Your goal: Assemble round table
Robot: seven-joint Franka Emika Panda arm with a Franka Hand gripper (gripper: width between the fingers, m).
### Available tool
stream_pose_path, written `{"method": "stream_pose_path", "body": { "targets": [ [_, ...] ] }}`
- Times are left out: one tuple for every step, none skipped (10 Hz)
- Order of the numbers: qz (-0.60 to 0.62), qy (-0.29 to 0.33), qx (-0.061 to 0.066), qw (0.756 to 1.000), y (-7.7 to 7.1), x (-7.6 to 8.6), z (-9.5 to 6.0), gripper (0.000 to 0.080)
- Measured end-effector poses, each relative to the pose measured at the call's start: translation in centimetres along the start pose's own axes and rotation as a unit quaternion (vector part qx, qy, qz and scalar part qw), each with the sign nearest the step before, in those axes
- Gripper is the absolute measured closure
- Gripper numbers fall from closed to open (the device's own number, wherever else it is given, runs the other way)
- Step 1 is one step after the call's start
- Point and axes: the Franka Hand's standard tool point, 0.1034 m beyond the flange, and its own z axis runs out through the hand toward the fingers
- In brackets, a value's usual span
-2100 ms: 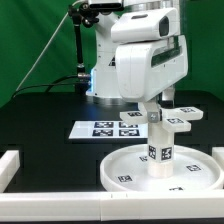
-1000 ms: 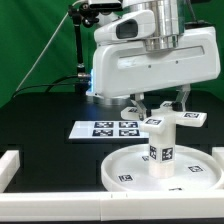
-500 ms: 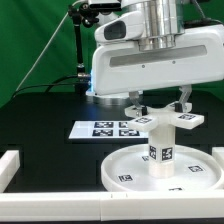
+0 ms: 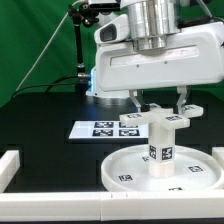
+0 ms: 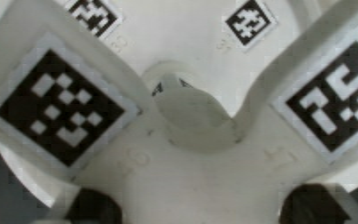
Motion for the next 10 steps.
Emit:
{"method": "stream_pose_path", "body": {
  "targets": [
    [0.046,-0.003,0.003,0.999,0.01,-0.01,0.00,0.0357],
    [0.091,-0.006,0.006,0.996,0.01,-0.03,0.00,0.0357],
    [0.108,-0.006,0.007,0.994,0.00,-0.04,0.01,0.0357],
    [0.122,-0.006,0.007,0.992,-0.01,-0.04,0.01,0.0357],
    [0.151,-0.008,0.008,0.989,-0.01,-0.05,0.01,0.0357],
    [0.178,-0.009,0.010,0.984,-0.01,-0.05,0.01,0.0357],
    [0.193,-0.009,0.010,0.981,-0.02,-0.06,0.01,0.0357],
    [0.250,-0.013,0.015,0.968,0.05,-0.02,0.03,0.0357],
    [0.305,-0.019,0.023,0.952,0.12,0.02,0.03,0.0357],
    [0.337,-0.023,0.026,0.941,0.08,-0.06,0.05,0.0357]
  ]
}}
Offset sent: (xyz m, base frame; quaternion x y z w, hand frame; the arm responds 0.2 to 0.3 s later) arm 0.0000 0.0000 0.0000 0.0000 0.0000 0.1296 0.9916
